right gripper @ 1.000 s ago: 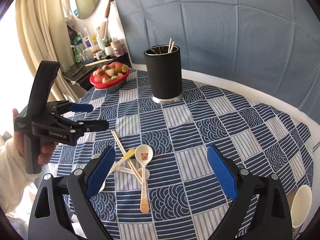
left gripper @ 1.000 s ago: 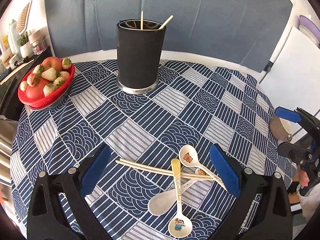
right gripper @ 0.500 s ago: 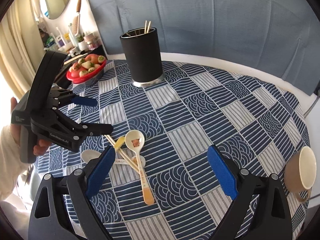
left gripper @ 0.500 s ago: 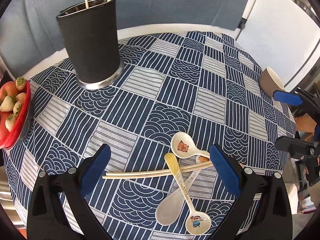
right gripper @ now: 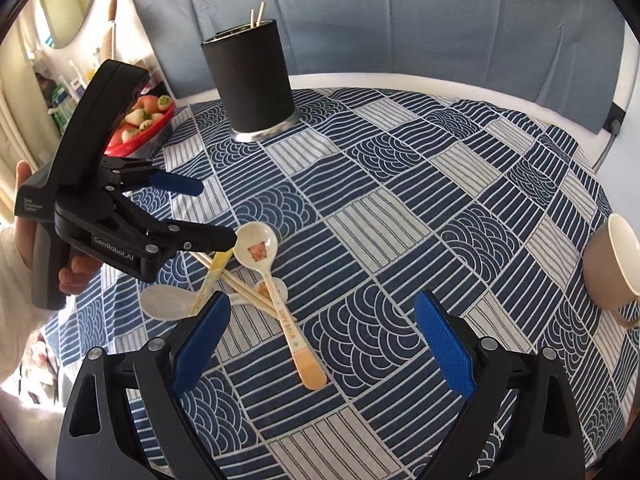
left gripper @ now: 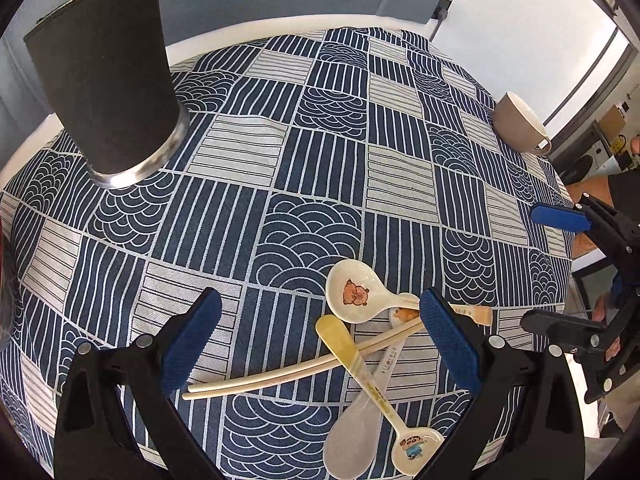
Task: Organize utensils
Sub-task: 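Grasp the bear-print spoon bowl with the left tool while the right tool grasps its handle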
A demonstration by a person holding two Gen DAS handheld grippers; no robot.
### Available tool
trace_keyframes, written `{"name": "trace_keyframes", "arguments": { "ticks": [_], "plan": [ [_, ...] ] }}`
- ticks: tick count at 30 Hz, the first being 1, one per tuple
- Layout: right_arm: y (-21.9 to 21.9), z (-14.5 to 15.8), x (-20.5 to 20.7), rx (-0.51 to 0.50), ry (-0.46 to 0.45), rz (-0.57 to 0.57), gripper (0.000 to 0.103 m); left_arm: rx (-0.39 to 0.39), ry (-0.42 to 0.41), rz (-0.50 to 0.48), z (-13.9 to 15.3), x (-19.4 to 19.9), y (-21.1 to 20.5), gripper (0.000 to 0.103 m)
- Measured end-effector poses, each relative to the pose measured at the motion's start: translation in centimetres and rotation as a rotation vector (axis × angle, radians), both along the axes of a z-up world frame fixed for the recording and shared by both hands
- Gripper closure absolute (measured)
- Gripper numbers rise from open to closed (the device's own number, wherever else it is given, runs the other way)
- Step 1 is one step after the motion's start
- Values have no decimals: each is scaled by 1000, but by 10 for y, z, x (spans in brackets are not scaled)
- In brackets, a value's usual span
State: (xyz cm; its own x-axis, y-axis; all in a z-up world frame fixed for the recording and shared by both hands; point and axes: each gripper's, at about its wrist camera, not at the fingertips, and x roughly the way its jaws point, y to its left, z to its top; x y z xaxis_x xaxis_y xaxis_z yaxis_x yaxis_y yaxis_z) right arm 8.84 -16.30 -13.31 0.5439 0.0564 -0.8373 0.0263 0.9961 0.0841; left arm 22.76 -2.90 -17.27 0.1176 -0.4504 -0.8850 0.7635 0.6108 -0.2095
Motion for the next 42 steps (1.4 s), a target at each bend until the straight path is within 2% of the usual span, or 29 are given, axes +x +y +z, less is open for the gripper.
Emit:
{"name": "trace_keyframes", "arguments": {
  "ticks": [9,13,16,19,20,21,24,25,26,27,28,29,30,32,34,38,42],
  "plan": [
    [12,-26,1,-24,31,-28,14,-5,20,-73,-15,6,-4,10],
    [12,-36,-1,-30,48,-35,14,12,62,-116,-26,5,-11,22],
    [11,-43,1,-41,68,-45,14,19,44,-132,-27,1,-15,24],
    [15,-50,5,-85,105,-37,14,18,63,-134,-24,3,-19,35],
    [17,-54,6,-114,124,-32,14,24,58,-135,-24,3,-21,46],
    [19,-58,7,-143,140,-29,14,38,42,-135,-24,1,-23,50],
    [24,-65,7,-170,171,-21,17,74,15,-165,-24,-5,-28,56],
    [24,-64,6,-161,167,-17,26,76,23,-173,-24,-7,-29,64],
    [25,-63,6,-137,175,-3,36,80,22,-174,-24,-8,-29,84],
    [25,-63,7,-115,185,9,41,92,14,-169,-24,-9,-30,90],
    [27,-62,8,-104,191,23,54,86,19,-170,-23,-9,-29,92],
    [29,-60,9,-109,192,46,75,80,25,-172,-22,-10,-29,94],
    [32,-59,10,-104,201,72,86,73,25,-172,-20,-12,-29,94],
    [38,-58,11,-133,213,92,86,76,9,-170,-16,-15,-29,95],
    [37,-57,12,-116,217,88,86,78,0,-172,-12,-15,-29,95],
    [36,-51,11,-100,213,84,88,32,-1,-170,7,-15,-26,98],
    [40,-39,12,-88,196,97,89,25,-56,-179,29,-20,-24,98]
  ]
}}
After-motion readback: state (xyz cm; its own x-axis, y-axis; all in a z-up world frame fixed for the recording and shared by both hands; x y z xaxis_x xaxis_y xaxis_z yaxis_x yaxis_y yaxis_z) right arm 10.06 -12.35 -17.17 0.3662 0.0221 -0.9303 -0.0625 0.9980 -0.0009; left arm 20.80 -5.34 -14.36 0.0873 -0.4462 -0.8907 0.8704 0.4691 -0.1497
